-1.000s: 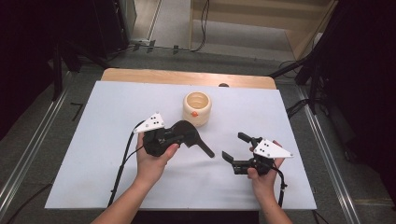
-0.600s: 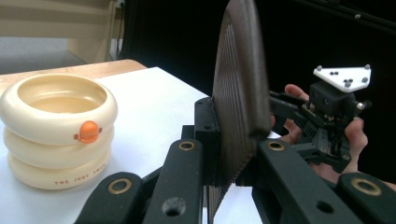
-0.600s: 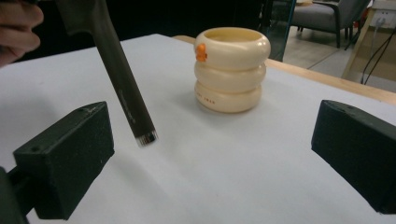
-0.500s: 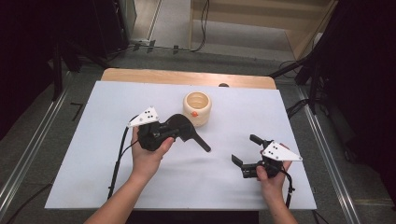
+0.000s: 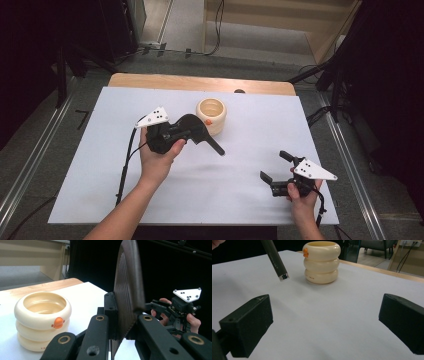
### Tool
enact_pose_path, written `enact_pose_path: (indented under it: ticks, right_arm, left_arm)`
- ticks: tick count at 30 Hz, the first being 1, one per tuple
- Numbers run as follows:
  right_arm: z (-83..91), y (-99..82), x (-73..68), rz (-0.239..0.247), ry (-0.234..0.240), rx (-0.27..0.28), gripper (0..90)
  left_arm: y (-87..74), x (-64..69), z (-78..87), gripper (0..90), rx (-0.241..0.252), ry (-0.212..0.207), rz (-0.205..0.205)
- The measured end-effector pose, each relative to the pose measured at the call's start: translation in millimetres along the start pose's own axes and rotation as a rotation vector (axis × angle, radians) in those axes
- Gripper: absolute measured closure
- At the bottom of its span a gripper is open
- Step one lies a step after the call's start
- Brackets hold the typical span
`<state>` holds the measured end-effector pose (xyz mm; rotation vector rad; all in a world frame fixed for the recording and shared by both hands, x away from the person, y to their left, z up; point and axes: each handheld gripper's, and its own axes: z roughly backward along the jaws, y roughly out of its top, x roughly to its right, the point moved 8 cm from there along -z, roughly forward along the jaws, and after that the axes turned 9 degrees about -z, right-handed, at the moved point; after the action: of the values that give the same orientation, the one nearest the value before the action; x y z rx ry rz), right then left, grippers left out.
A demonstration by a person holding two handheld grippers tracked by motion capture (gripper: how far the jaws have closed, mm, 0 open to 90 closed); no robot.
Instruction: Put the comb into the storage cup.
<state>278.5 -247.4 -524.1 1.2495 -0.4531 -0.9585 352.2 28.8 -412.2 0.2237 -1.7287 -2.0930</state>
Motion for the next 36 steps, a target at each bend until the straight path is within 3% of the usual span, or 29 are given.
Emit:
enact_pose_path:
  ticks: [18,29,36]
  right_arm:
    - [21.5,-14.5,20.1,-0.029,-0.018,-0.005,0.0]
    - [20.1,-15.3,18.6,-0.025,-0.012,-0.01,0.0]
    - [19.7,-15.8,18.5,-0.023,-0.012,-0.012,0.0]
  left_arm:
    - [13.6,-19.6,-1.7,83.9,0.007,0.035,-0.006]
    - [22.5,-28.4,-2.9,83.9,0.007,0.043,-0.017]
    - [26.8,-36.3,-5.6,83.9,0.016,0.048,-0.002]
